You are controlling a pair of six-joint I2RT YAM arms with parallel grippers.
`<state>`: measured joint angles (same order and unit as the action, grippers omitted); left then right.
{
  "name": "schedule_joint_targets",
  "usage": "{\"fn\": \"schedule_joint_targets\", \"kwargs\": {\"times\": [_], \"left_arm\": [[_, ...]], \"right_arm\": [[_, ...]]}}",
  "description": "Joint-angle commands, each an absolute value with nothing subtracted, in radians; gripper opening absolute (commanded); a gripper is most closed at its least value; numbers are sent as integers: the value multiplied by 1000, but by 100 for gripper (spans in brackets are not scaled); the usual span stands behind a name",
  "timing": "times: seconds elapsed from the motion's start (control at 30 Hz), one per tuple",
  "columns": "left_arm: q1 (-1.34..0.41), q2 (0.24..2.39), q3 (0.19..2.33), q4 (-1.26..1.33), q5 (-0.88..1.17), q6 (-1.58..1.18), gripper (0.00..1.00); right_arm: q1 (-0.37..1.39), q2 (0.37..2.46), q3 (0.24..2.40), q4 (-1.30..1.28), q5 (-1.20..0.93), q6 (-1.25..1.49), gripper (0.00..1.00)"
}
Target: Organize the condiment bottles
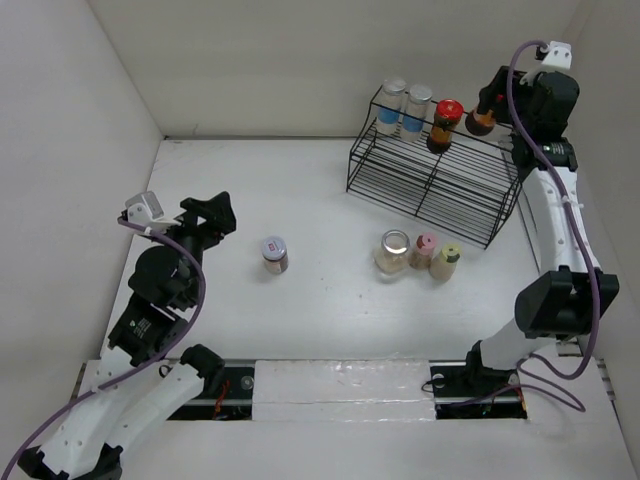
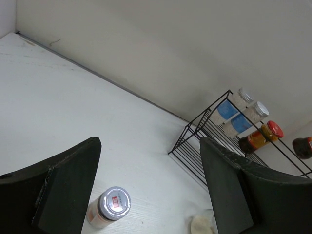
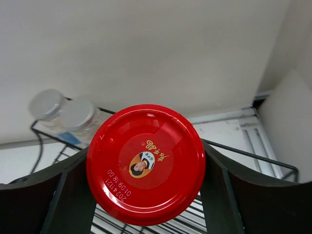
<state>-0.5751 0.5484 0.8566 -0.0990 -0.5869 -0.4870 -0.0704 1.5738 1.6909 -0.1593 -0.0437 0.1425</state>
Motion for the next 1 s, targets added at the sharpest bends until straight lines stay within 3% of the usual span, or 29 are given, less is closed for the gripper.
{"fn": "schedule_joint_targets", "kwargs": {"times": [0.0, 0.43, 0.97], "left_arm": [[-574, 561, 848, -58, -571, -472, 78], [-574, 572, 848, -58, -561, -463, 78], [-574, 581, 848, -58, -552, -463, 78]], "right_arm": [[-113, 1565, 1793, -40, -34, 138, 55], [-158, 1712, 1913, -49, -89, 118, 55], [-101, 1802, 1881, -112, -66, 100, 55]]}}
